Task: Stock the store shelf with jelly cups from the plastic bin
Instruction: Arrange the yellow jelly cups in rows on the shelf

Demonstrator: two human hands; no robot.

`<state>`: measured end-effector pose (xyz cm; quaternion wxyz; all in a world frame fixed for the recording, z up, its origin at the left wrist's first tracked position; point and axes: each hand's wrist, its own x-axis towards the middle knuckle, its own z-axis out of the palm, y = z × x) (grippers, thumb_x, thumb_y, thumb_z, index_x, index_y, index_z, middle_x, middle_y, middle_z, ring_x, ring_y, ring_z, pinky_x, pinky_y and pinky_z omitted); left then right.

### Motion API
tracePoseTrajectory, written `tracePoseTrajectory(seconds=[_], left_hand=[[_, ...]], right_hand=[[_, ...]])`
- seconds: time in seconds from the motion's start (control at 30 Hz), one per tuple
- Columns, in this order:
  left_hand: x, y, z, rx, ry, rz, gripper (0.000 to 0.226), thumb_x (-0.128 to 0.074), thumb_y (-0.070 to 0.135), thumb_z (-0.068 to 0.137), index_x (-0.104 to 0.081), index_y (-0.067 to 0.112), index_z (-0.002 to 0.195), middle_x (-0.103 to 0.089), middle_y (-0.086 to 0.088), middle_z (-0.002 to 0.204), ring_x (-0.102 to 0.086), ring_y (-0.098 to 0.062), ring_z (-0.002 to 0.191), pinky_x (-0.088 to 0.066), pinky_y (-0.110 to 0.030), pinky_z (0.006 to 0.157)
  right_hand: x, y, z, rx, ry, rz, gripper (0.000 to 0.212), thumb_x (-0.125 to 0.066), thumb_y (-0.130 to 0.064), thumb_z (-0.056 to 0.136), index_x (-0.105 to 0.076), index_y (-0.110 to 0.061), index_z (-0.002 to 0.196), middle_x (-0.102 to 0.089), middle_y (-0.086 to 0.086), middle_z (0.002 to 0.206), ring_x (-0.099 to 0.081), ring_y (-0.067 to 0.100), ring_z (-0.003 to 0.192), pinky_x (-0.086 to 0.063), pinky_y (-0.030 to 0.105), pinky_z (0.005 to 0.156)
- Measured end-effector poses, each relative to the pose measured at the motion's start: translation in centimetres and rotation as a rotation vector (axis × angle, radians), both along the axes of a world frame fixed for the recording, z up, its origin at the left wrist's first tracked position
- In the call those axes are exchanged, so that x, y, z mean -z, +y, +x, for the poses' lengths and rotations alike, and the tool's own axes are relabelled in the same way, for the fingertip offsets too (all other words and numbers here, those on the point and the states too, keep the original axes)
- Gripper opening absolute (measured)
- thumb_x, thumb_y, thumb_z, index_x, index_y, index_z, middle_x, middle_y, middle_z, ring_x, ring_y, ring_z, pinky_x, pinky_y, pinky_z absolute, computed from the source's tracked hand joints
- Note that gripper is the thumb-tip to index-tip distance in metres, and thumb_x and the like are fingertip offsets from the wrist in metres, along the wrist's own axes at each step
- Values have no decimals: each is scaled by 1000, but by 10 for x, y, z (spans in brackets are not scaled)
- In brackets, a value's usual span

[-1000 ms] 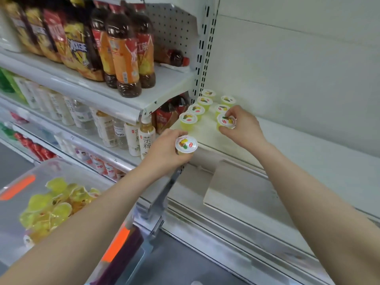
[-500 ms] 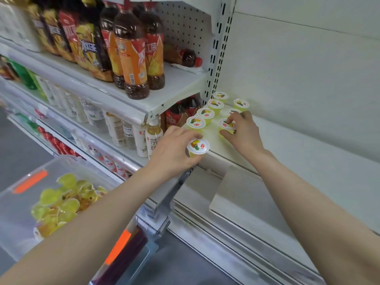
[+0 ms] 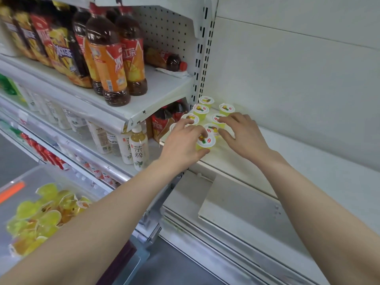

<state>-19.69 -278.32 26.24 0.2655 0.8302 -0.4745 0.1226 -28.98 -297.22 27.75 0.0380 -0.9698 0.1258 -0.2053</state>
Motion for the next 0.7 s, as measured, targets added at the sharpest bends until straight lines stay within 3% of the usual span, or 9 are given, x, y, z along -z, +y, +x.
tracePoseTrajectory(seconds=[0.17, 0.33, 0.47, 0.7], left_hand=[[11, 0, 4, -57, 57, -26, 36, -76, 44, 73, -62, 25, 100, -69, 2, 103, -34, -18, 135, -35, -33, 100], [9, -1, 3, -41, -30, 8, 36, -75, 46, 73, -63, 24, 98, -68, 5, 110, -34, -24, 136, -33, -37, 106], [1, 4, 7, 2, -79, 4, 42, -65, 54, 78, -63, 24, 107, -63, 6, 121, -38, -23, 134, -30, -37, 110], [-16, 53, 23, 54, -115, -11, 42, -57, 47, 89, -60, 20, 120, -61, 2, 124, -42, -22, 128, -32, -34, 109]], right_hand=[[0, -15, -8, 25, -26, -37, 36, -45, -37, 97, -62, -23, 125, -60, 6, 121, -52, 33, 110, -44, 44, 88], [0, -15, -10, 61, -32, -41, 41, -40, -38, 97, -60, -21, 128, -58, 8, 123, -51, 34, 111, -42, 44, 88], [-8, -9, -13, 61, -33, -103, 47, -36, -42, 97, -56, -18, 132, -58, 10, 124, -52, 35, 110, -41, 44, 87], [-23, 38, -26, 43, -52, -220, 50, -35, -44, 95, -57, -17, 130, -59, 11, 123, -55, 37, 109, -42, 46, 86]])
